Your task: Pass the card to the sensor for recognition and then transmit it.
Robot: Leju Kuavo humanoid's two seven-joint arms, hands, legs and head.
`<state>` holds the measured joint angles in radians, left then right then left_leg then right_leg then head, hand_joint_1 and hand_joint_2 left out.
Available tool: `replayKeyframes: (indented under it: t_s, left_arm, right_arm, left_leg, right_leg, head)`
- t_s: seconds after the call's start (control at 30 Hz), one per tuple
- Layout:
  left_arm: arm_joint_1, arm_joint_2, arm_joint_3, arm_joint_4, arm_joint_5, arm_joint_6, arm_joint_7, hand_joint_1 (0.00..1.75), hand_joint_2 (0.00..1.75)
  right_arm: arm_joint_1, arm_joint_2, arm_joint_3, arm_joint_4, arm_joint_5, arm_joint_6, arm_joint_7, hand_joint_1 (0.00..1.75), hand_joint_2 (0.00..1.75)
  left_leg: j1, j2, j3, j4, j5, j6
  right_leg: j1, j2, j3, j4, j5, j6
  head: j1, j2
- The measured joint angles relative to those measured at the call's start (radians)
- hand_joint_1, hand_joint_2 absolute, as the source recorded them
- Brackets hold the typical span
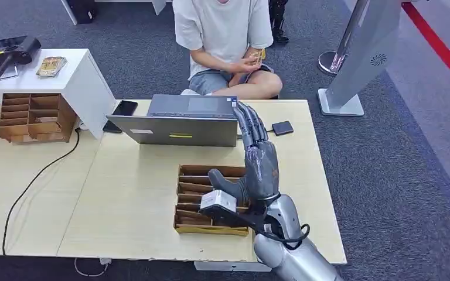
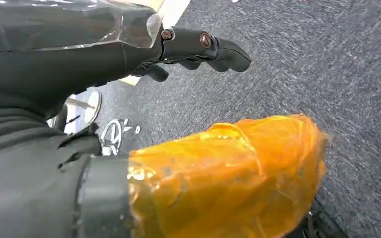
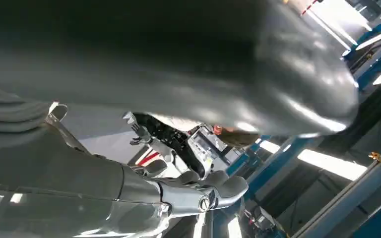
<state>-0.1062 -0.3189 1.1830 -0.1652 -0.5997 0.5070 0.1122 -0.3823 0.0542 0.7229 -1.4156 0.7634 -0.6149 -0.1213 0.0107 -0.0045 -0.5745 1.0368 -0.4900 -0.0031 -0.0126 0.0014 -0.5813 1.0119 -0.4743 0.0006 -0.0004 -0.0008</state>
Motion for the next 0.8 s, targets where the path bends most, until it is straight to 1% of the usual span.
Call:
replayKeyframes:
  t_s: [0.27,0.47,0.8]
  left_arm:
    - [0.000,-0.002,0.014,0.000,0.011,0.008,-0.006,0.00,0.00]
    - [0.000,-0.002,0.024,0.000,0.028,0.018,-0.016,0.00,0.00]
    - [-0.001,-0.003,0.041,0.000,0.056,0.029,-0.037,0.00,0.00]
  right_arm:
    - [0.057,-0.023,0.013,-0.052,-0.011,-0.024,-0.018,0.00,0.00]
    - [0.109,-0.037,0.019,-0.084,-0.031,-0.045,-0.048,0.00,0.00]
    - [0.220,-0.055,0.019,-0.126,-0.064,-0.053,-0.104,0.00,0.00]
  left_leg:
    - [0.000,0.000,0.000,0.000,0.000,0.000]
    - [0.000,0.000,0.000,0.000,0.000,0.000]
    - [0.000,0.000,0.000,0.000,-0.001,0.000]
  right_leg:
    - [0.000,0.000,0.000,0.000,0.000,0.000]
    - [0.000,0.000,0.000,0.000,0.000,0.000]
    - [0.000,0.000,0.000,0.000,0.000,0.000]
  head:
    - [0.000,0.000]
    - [0.000,0.000]
    - [0.000,0.000]
